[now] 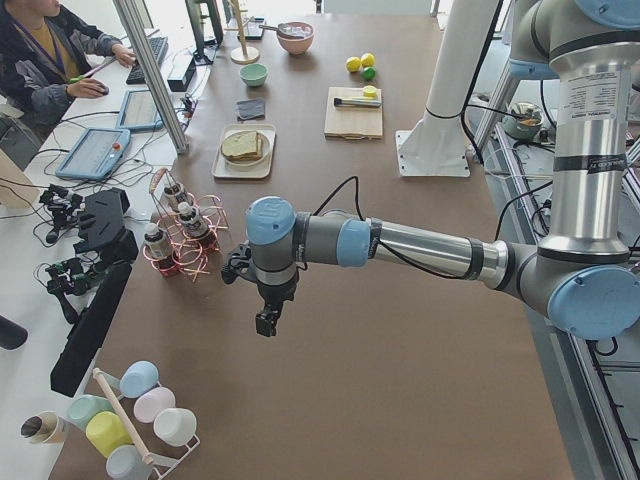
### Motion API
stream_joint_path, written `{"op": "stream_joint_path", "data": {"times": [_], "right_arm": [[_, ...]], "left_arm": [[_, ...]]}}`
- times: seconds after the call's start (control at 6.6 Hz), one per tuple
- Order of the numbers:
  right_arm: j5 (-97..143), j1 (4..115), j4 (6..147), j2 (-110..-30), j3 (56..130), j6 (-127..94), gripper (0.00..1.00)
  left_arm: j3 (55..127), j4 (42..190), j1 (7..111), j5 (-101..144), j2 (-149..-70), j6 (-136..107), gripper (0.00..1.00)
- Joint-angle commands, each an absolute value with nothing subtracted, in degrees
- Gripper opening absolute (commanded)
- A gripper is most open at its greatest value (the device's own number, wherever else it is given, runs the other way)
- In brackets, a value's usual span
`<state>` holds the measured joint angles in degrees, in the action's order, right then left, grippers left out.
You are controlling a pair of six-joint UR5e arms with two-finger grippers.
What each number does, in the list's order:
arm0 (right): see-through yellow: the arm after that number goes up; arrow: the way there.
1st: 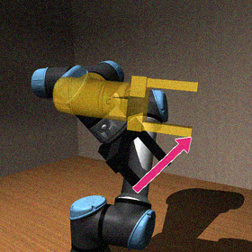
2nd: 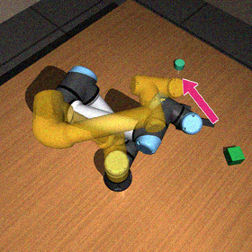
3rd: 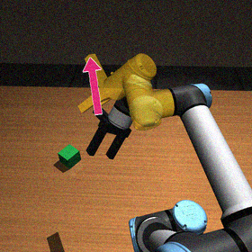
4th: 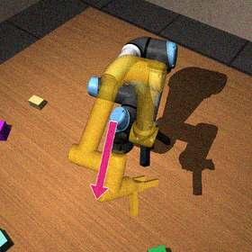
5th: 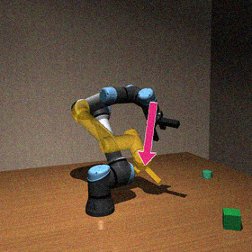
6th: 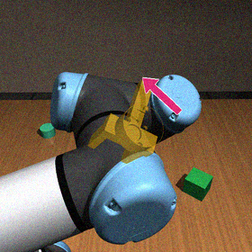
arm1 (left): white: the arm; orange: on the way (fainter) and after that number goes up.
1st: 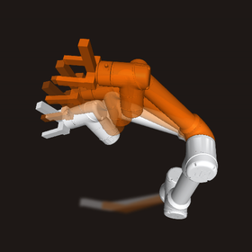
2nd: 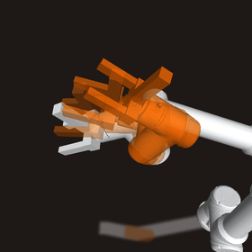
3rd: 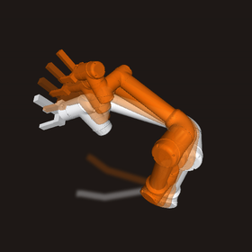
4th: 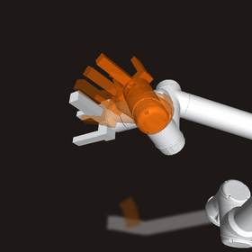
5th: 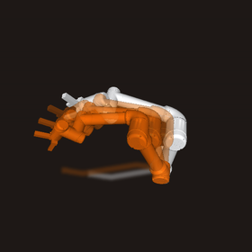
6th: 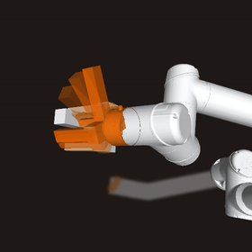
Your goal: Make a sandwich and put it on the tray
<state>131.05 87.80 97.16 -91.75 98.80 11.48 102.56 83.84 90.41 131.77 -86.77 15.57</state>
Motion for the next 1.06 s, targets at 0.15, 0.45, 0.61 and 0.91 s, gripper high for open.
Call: {"op": "stream_joint_path", "data": {"times": [0.15,0.45,0.61,0.91], "right_arm": [[131.31,87.98,96.94,-92.02,99.58,11.34,1.0],[131.31,87.98,97.03,-91.58,99.84,11.08,1.0],[131.31,87.98,97.03,-91.32,99.84,11.07,1.0],[131.48,87.98,97.03,-91.23,99.93,11.07,1.0]], "left_arm": [[102.83,84.2,92.2,134.56,-84.99,9.68,0.97],[103.27,84.46,92.2,134.47,-85.08,10.11,0.97],[102.49,86.55,92.02,134.12,-84.99,10.02,0.97],[102.31,86.75,91.93,133.95,-84.9,10.11,0.97]]}}
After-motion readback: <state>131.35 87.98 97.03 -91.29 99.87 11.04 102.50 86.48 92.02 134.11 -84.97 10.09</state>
